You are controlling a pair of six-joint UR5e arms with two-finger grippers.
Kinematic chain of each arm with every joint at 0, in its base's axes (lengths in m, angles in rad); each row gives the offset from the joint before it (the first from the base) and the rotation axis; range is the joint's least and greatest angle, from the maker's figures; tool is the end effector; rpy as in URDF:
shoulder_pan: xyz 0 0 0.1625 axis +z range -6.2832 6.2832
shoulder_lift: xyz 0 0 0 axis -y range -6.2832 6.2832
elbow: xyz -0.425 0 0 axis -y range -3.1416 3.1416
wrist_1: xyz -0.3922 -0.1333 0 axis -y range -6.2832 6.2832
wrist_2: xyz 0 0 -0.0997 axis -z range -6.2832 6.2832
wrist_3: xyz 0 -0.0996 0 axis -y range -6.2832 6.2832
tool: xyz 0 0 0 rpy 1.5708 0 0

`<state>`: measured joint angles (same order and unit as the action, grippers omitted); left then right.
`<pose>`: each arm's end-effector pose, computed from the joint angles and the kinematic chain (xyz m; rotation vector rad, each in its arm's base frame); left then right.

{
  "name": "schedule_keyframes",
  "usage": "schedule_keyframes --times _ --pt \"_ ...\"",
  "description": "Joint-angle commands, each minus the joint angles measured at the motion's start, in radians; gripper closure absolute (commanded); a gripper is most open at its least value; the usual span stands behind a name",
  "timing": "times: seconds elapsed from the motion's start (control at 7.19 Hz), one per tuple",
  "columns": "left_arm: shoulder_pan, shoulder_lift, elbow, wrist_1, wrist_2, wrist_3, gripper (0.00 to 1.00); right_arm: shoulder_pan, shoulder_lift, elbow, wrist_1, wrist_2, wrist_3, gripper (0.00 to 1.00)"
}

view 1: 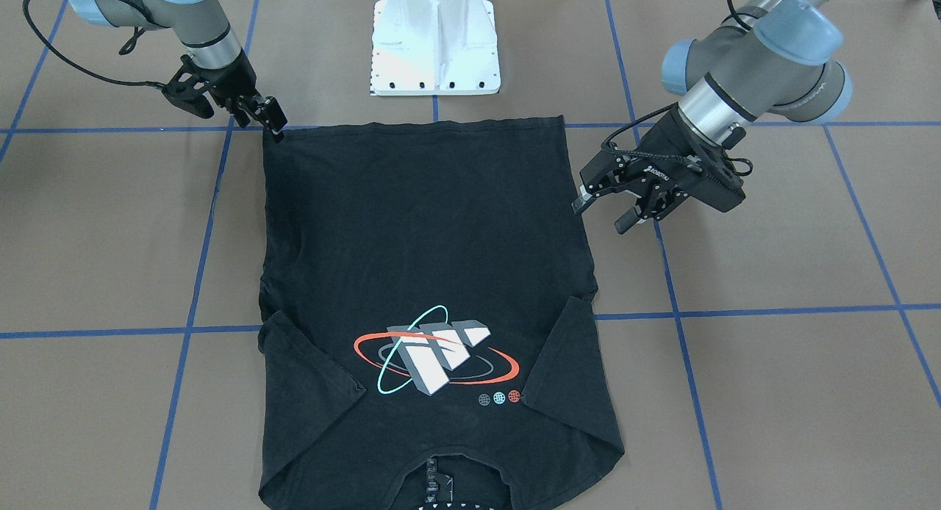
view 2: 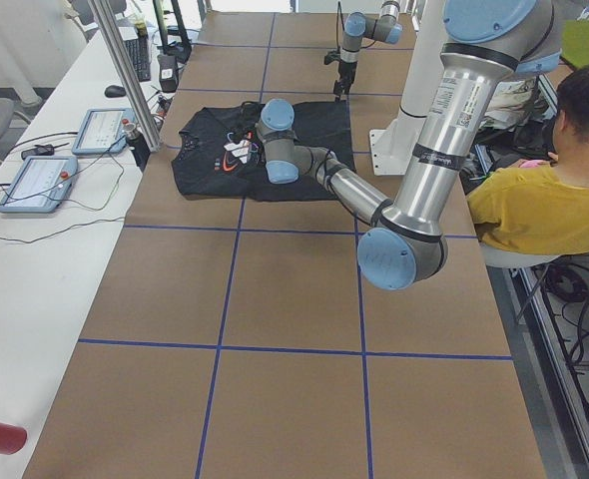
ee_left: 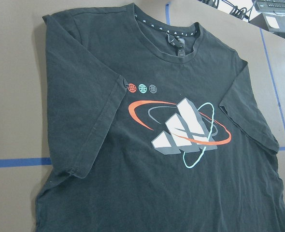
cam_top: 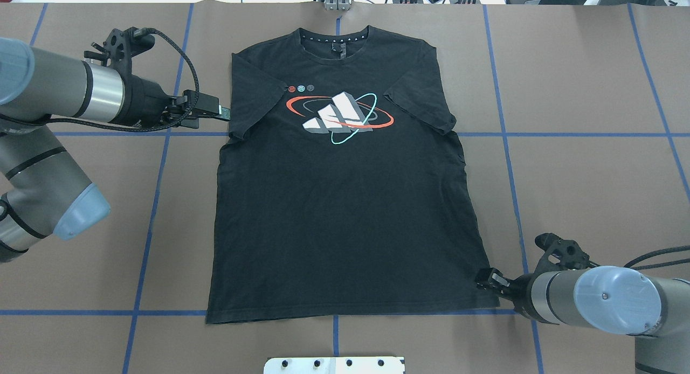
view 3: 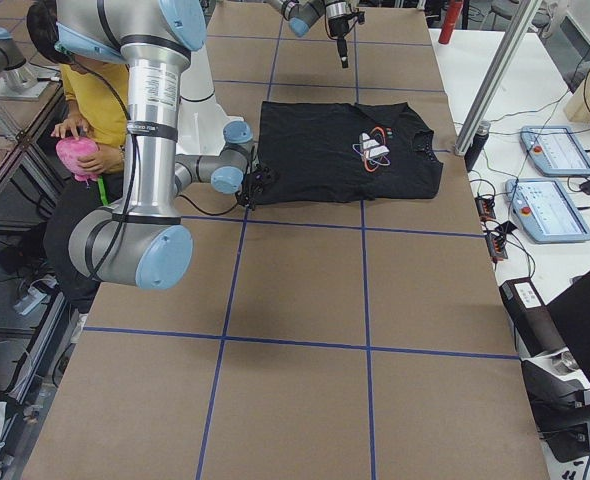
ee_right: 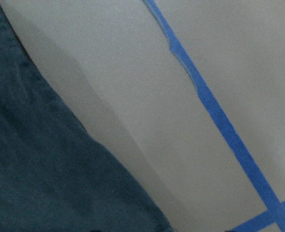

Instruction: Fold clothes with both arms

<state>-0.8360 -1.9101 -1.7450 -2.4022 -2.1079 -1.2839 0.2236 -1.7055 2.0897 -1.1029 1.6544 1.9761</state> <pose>0.3337 -0.4921 0.2926 0.3124 1.3420 -0.0984 -0.4080 -0.2210 0.4270 -0.1576 -0.8526 0.5541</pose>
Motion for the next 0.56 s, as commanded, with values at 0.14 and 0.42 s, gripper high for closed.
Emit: schedule_keyframes --times 0.14,0.42 --pt "0.0 0.002 0.004 0.0 0.0 0.0 0.12 -0.032 -0.002 -0.002 -0.002 -0.001 0.001 0.13" --pt "0.0 0.002 0.005 0.002 0.0 0.0 0.12 -0.033 0.0 -0.005 -0.003 0.001 0.003 0.33"
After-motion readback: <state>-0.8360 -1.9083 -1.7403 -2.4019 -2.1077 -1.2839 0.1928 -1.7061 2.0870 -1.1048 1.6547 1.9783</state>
